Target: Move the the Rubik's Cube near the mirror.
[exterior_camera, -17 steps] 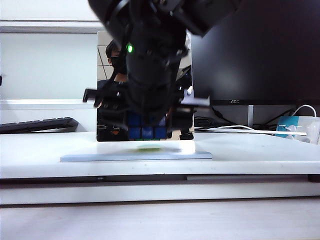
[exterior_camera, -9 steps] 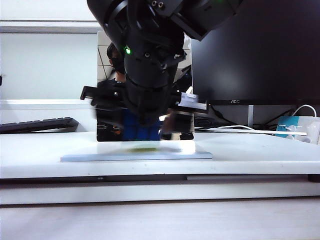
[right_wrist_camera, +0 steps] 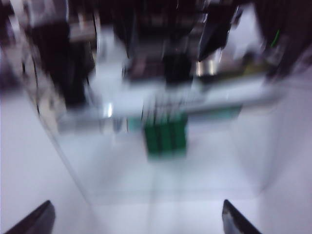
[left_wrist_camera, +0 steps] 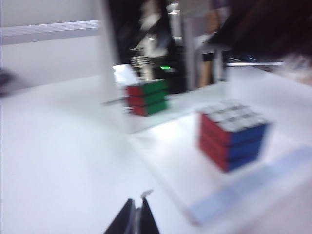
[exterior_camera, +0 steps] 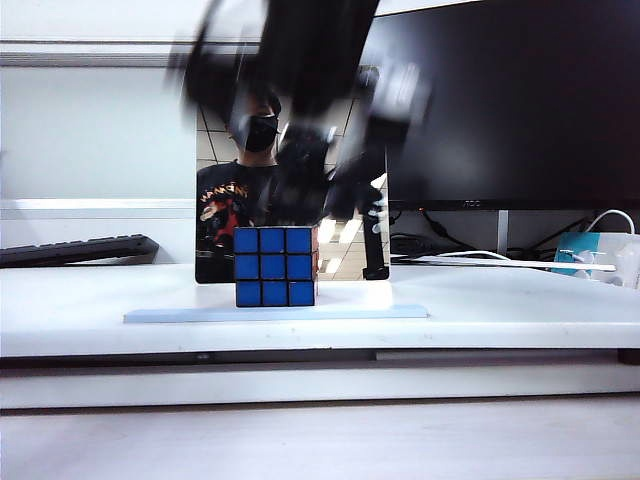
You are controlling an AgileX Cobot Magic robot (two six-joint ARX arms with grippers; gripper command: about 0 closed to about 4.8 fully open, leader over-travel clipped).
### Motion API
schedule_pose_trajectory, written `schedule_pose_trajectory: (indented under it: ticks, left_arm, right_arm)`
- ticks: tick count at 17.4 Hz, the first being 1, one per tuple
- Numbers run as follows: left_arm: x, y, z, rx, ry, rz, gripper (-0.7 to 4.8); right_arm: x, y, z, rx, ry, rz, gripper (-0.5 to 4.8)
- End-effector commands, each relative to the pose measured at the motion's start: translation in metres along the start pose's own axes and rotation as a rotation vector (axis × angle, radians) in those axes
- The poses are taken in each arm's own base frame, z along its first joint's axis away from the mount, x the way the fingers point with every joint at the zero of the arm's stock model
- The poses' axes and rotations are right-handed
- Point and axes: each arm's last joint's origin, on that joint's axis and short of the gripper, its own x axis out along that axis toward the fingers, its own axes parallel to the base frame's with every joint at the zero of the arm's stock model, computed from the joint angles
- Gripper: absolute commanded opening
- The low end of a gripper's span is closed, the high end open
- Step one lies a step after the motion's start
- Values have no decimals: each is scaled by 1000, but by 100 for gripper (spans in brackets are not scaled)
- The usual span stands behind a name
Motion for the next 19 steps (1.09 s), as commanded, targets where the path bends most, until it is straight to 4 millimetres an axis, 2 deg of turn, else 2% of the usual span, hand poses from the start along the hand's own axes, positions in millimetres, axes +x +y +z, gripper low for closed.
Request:
schedule_pose_trajectory:
  ticks: [1, 2, 4, 8, 11, 13, 15, 19]
  left_arm:
    - [-1, 15, 1, -1, -11, 148, 22]
    - [-2, 22, 1, -3, -11, 222, 22]
    - [-8, 40, 1, -9, -7, 423, 22]
    - [-12, 49, 1, -12, -6, 535, 22]
    - [-12, 49, 1, -12, -5, 535, 22]
    - [-12, 49, 1, -12, -6, 535, 22]
    - [-12, 49, 1, -12, -6, 534, 22]
    - [-12, 49, 1, -12, -5, 532, 22]
  right_arm:
    - [-35, -8, 41, -46, -32, 105, -15]
    - [-49, -12, 52, -91, -38, 146, -3]
    - [-80, -35, 75, -208, -60, 104, -8]
    - [-108, -77, 99, -340, -71, 60, -8]
    - [-117, -117, 101, -294, -112, -18, -7]
    - [-117, -135, 103, -275, -119, -90, -4]
    - [-115, -141, 105, -269, -119, -130, -5]
    - [-115, -142, 105, -269, -118, -135, -4]
